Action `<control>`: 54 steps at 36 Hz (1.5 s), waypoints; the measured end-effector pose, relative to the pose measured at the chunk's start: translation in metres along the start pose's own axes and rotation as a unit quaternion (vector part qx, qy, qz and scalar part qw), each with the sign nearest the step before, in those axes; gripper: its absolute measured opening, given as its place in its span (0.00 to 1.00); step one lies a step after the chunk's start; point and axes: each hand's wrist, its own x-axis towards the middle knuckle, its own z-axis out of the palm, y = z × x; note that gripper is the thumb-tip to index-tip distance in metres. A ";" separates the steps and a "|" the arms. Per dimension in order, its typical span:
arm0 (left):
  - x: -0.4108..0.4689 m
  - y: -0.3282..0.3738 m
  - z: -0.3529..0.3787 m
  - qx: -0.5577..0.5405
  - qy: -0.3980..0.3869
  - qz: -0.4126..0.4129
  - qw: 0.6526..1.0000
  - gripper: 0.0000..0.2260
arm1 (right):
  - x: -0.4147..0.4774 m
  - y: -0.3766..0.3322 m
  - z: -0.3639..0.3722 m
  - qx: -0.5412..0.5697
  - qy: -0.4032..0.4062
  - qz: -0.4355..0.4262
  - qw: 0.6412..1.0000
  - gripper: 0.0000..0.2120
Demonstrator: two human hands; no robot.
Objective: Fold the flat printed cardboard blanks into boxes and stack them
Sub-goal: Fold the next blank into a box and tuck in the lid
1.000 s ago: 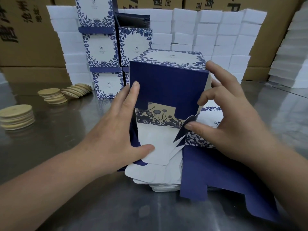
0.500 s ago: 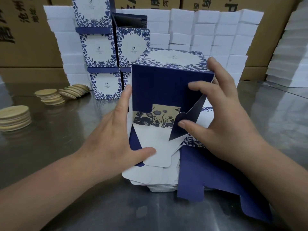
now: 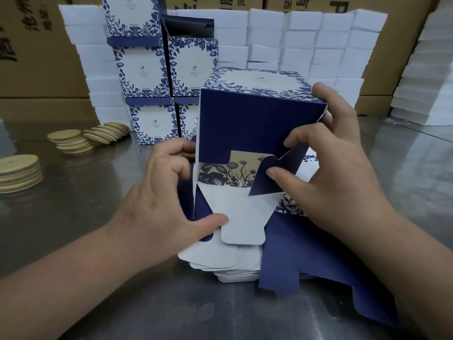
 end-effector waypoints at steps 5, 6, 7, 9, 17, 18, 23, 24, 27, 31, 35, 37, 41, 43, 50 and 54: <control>-0.001 0.004 -0.002 0.049 -0.046 0.030 0.997 0.26 | 0.000 -0.002 0.000 -0.008 0.017 -0.007 1.000 0.14; 0.000 0.004 -0.002 0.055 -0.051 0.033 0.997 0.26 | 0.000 -0.003 0.000 -0.011 0.017 -0.007 1.000 0.14; 0.000 0.004 -0.002 0.061 -0.057 0.037 0.996 0.27 | 0.000 -0.004 0.000 -0.016 0.017 -0.006 1.000 0.14; 0.000 0.004 -0.002 0.060 -0.071 0.038 0.995 0.28 | 0.000 -0.004 0.001 -0.025 0.016 -0.005 1.000 0.15; -0.001 0.003 0.002 0.087 -0.090 0.013 0.992 0.25 | 0.000 -0.010 0.001 -0.032 0.010 -0.011 0.999 0.11; -0.001 0.004 0.002 0.093 -0.095 0.010 0.991 0.25 | 0.000 -0.011 0.001 -0.036 0.011 -0.015 0.999 0.11; 0.000 0.003 -0.002 0.102 -0.107 0.015 0.989 0.27 | -0.001 -0.009 0.002 -0.036 0.013 -0.024 0.999 0.13; 0.000 0.003 -0.002 0.094 -0.112 0.010 0.989 0.27 | -0.001 -0.008 0.002 -0.037 0.012 -0.025 0.999 0.13; -0.001 0.000 -0.001 0.063 -0.146 -0.015 0.987 0.28 | -0.001 -0.008 0.001 -0.036 0.004 -0.028 0.999 0.13; -0.003 -0.001 0.001 0.041 -0.194 -0.066 0.978 0.30 | -0.002 -0.010 0.002 -0.025 -0.007 -0.033 0.999 0.16; -0.004 0.001 -0.001 0.041 -0.213 -0.091 0.972 0.30 | -0.003 -0.008 0.001 -0.009 -0.013 -0.028 0.999 0.18; -0.003 0.002 -0.002 0.036 -0.212 -0.093 0.972 0.31 | -0.003 -0.006 0.001 0.001 -0.016 -0.022 1.000 0.20; -0.004 0.002 -0.002 0.017 -0.183 -0.084 0.979 0.30 | -0.003 -0.005 0.002 0.006 -0.020 -0.015 1.000 0.21; -0.004 0.002 -0.002 0.015 -0.167 -0.091 0.982 0.27 | -0.002 -0.005 0.001 0.013 -0.015 -0.023 1.000 0.20; 0.000 0.006 -0.007 -0.008 -0.100 -0.083 0.991 0.19 | -0.003 -0.005 0.000 0.018 -0.014 -0.025 0.999 0.19; 0.004 0.006 -0.011 -0.002 -0.099 -0.068 0.993 0.18 | -0.003 -0.005 -0.001 0.016 -0.016 -0.025 0.999 0.18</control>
